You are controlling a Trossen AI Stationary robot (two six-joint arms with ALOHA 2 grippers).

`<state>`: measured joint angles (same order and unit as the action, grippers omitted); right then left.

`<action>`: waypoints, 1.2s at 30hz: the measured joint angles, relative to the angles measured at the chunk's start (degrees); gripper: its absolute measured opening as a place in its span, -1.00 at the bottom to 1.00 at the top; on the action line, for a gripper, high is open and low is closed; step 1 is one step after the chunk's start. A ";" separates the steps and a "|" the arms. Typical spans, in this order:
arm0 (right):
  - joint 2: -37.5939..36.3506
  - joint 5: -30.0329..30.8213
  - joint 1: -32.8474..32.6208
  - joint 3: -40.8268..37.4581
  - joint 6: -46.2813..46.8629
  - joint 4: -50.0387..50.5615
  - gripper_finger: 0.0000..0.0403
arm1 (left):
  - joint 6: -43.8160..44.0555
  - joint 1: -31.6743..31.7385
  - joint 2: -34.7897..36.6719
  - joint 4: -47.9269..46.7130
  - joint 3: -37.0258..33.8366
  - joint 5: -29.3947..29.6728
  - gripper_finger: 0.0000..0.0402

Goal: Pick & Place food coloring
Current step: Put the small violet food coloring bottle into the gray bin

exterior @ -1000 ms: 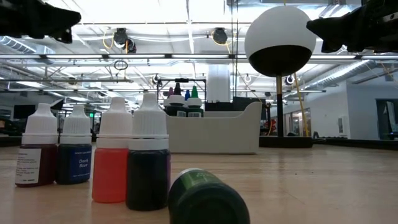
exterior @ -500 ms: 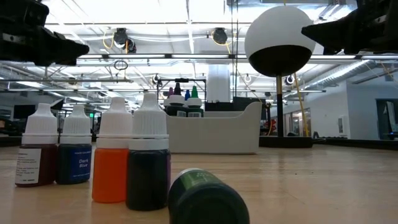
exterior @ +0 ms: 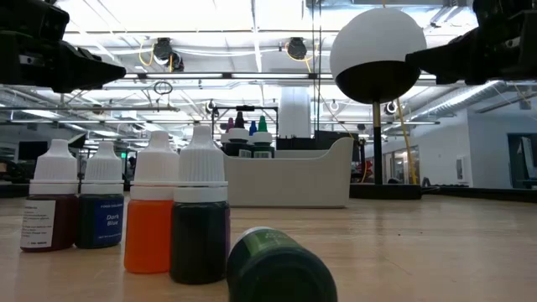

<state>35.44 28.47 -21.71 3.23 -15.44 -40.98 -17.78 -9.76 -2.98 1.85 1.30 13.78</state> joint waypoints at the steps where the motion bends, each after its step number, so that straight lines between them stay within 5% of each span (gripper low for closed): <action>1: 0.00 0.00 0.00 0.02 0.17 -0.12 -1.00 | -0.13 0.00 0.00 -0.01 0.00 0.02 -0.86; 8: -0.03 0.18 0.00 0.57 1.78 -1.85 -1.00 | 1.06 0.00 0.00 -0.14 0.02 0.23 -0.76; 12: 2.98 1.04 -0.44 6.55 5.17 6.85 -1.00 | 0.02 0.00 0.00 -0.09 0.02 0.24 -0.76; 17: 16.13 7.31 -2.35 18.47 10.71 16.65 -1.00 | 0.10 0.00 0.00 -0.09 0.02 0.28 -0.76; 36: 66.52 7.36 -16.75 75.50 28.44 44.31 -1.00 | 3.97 0.00 0.01 1.29 0.00 1.33 -0.76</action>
<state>101.96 35.83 -38.46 78.72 13.00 3.33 -13.81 -9.76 -2.98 3.14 1.30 15.11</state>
